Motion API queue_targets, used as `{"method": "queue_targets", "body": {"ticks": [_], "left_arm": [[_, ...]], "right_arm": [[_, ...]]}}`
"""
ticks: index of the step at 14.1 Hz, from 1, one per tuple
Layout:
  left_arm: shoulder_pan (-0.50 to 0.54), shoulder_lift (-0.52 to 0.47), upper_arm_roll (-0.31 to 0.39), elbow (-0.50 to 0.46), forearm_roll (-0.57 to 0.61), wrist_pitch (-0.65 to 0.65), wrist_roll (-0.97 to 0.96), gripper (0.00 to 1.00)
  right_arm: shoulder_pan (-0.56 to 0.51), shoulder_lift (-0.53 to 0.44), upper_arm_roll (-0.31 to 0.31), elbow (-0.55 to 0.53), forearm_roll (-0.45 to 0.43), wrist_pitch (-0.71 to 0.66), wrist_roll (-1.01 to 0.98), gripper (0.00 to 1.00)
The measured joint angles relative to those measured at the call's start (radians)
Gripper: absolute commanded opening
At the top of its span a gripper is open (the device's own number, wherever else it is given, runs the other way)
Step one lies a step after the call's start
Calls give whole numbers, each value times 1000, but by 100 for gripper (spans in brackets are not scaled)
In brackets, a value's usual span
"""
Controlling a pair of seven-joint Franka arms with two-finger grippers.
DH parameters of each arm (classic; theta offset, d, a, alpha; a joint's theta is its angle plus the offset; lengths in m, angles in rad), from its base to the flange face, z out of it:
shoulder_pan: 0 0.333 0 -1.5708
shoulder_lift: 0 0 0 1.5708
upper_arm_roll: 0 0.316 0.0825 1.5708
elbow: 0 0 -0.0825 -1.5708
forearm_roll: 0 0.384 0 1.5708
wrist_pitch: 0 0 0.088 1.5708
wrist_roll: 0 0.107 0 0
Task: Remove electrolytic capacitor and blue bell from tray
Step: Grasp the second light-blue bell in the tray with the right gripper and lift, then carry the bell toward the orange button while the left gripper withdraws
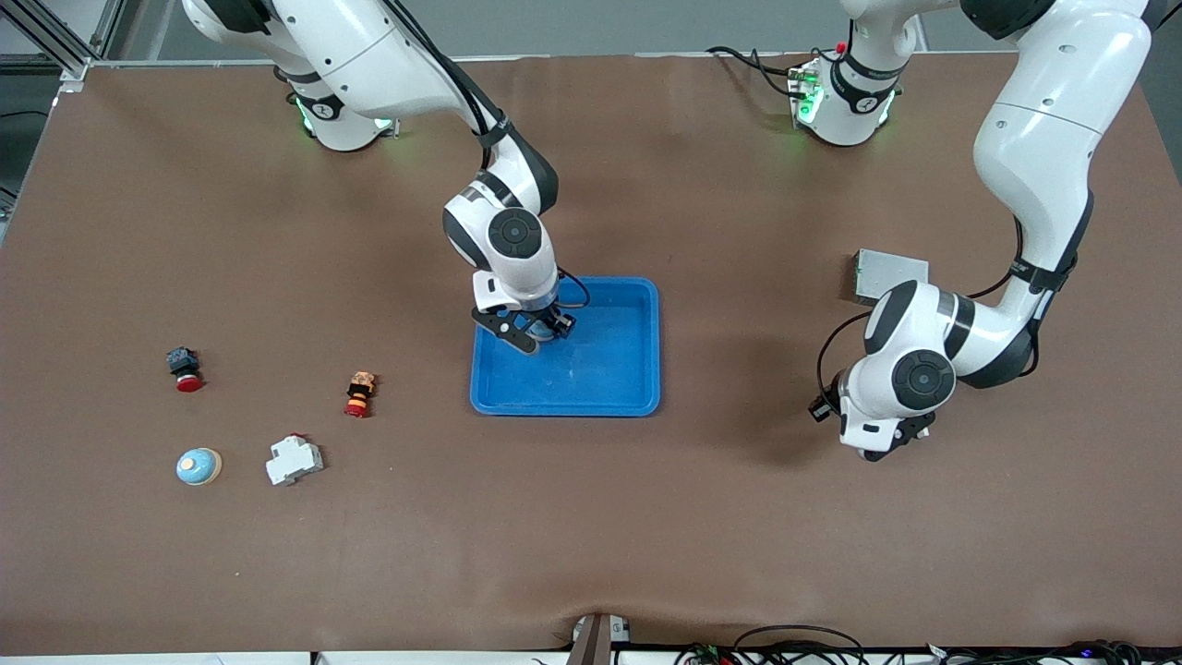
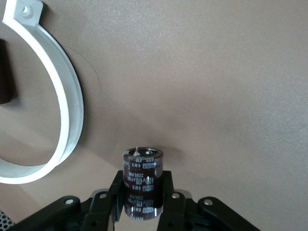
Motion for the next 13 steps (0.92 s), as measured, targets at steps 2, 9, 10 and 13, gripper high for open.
{"method": "queue_targets", "body": {"ticks": [2, 9, 10, 13], "left_arm": [[1, 0, 4, 1, 2, 2, -1, 100], [23, -47, 5, 32, 2, -6, -6, 100], [26, -68, 5, 41, -4, -22, -4, 100], [65, -123, -7, 102, -44, -105, 74, 100]], "right_arm": [[-2, -4, -6, 45, 0, -89, -14, 0], [-180, -166, -21, 207, 0, -549, -492, 0], [-225, -202, -23, 188, 0, -561, -584, 0], [-369, -293, -26, 98, 1, -557, -874, 0]]}}
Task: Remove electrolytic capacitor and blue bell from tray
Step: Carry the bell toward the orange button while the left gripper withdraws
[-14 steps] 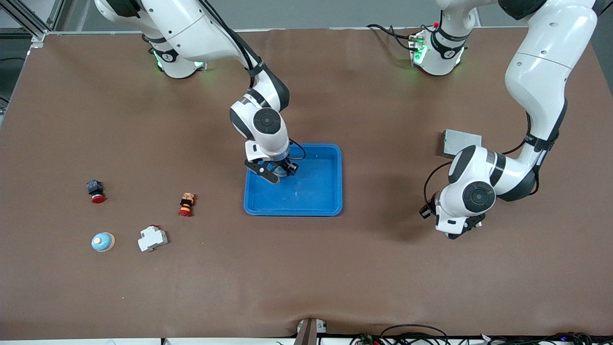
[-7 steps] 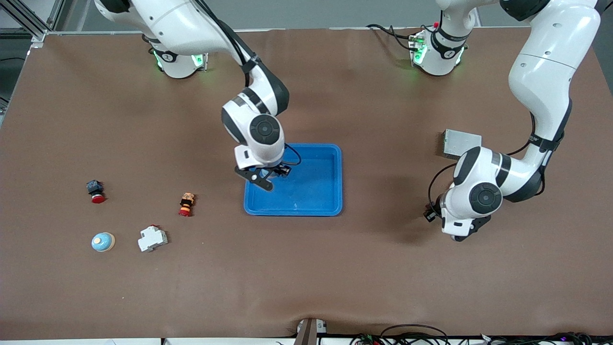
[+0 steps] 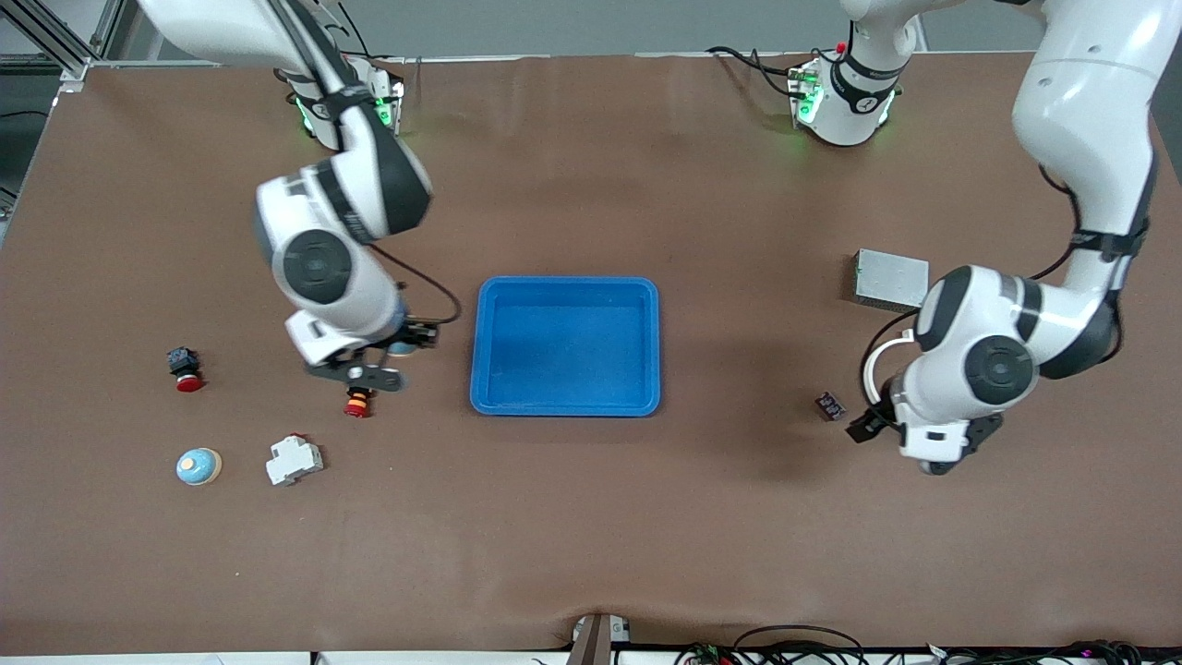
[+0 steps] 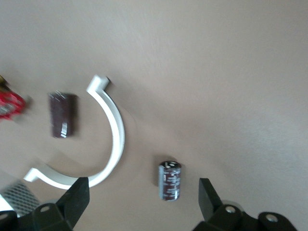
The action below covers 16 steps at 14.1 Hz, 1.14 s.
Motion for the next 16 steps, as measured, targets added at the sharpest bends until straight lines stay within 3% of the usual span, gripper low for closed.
{"method": "queue_targets", "body": {"ticks": [4, 8, 12, 16], "left_arm": [[41, -28, -5, 100, -20, -104, 201, 100], [69, -30, -5, 138, -20, -113, 419, 100], [102, -40, -11, 177, -30, -113, 493, 100], [102, -133, -20, 191, -52, -116, 519, 100]], "right_arm": [[-178, -46, 0, -124, 12, 107, -329, 0], [-338, -44, -1, -273, 69, 317, -617, 0], [-378, -25, -1, -367, 73, 461, -672, 0], [-378, 22, 7, -402, 107, 555, -675, 0]]}}
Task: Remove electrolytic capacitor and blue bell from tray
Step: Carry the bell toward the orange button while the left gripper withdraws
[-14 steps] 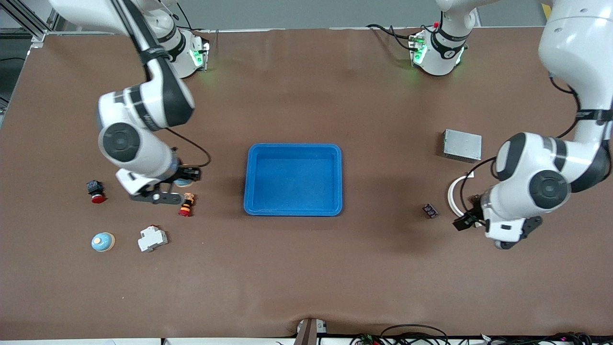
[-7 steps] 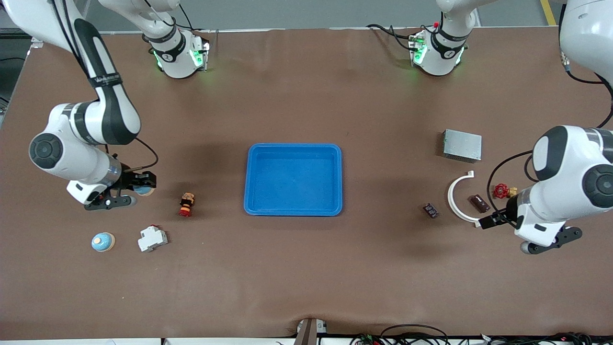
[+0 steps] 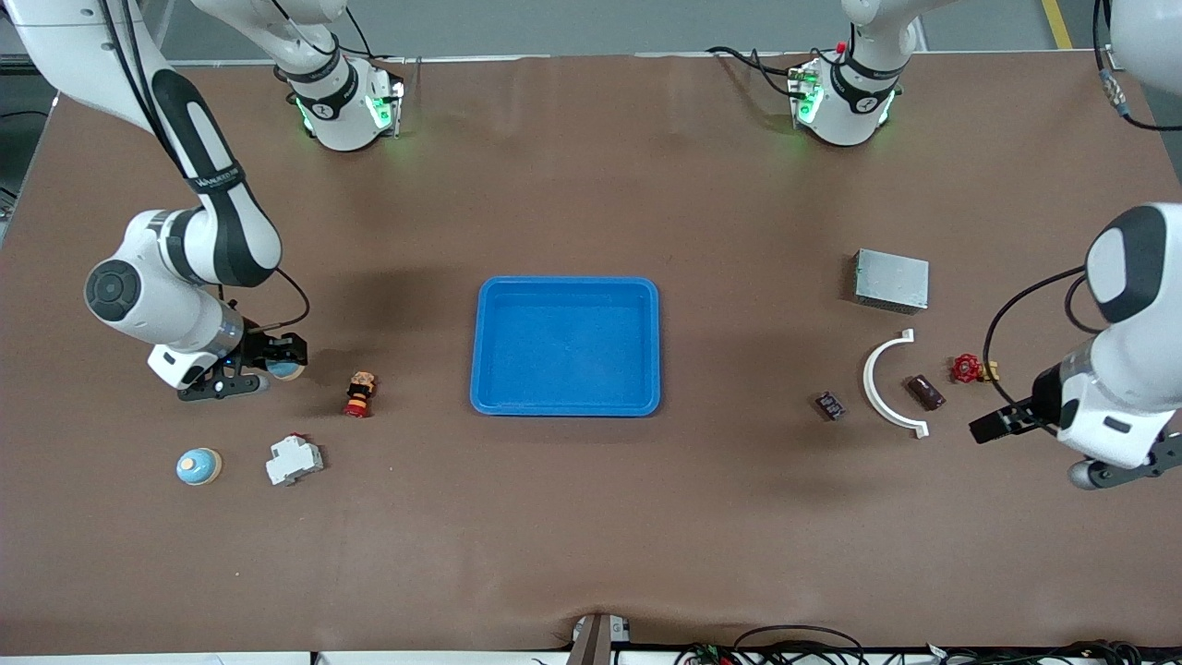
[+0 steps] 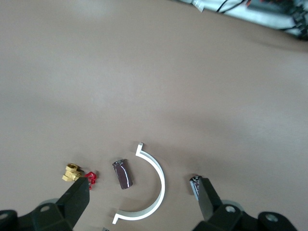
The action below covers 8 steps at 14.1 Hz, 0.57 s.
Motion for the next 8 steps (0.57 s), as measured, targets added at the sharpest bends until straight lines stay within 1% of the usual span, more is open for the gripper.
{"method": "queue_targets", "body": {"ticks": [3, 8], "left_arm": [[3, -81, 0, 1, -14, -14, 88, 100], [2, -179, -2, 0, -69, -167, 107, 100]], "right_arm": [[0, 38, 3, -27, 1, 65, 0, 0], [0, 90, 3, -30, 1, 96, 0, 0]]}}
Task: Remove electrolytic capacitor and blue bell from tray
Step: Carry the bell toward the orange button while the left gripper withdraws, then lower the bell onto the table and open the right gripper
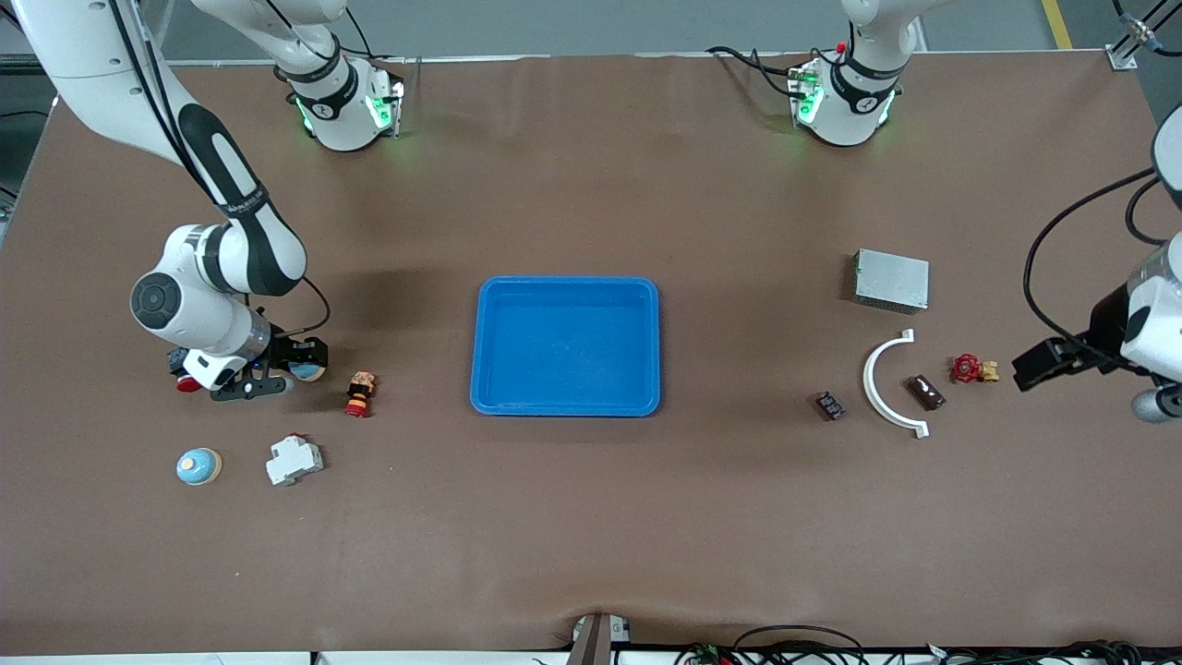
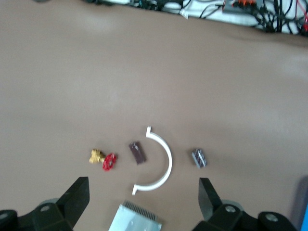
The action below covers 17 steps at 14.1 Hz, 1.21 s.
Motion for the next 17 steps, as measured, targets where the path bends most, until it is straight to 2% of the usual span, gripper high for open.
{"method": "queue_targets", "body": {"ticks": [4, 5, 6, 9, 13, 14, 17], "left_arm": [[-3, -64, -31, -1, -1, -116, 2, 100], [-3, -83, -33, -1, -2, -146, 2, 100], [-2, -102, -33, -1, -10, -169, 2, 100], [-2, -160, -33, -13, -84, -218, 2, 100], [-12, -215, -19, -48, -106, -239, 38, 100], [-49, -228, 26, -53, -108, -245, 56, 100], [-276, -255, 289, -61, -117, -252, 136, 100]], "right_arm": [[0, 8, 1, -1, 0, 12, 0, 0], [0, 8, 1, -1, 0, 14, 0, 13], [0, 8, 1, -1, 0, 14, 0, 99], [0, 18, 3, -4, 3, 27, 0, 100], [0, 29, 4, -2, 3, 35, 0, 100], [1, 23, 5, 5, 3, 16, 0, 100], [2, -40, 7, 77, 3, -181, 0, 100]]}}
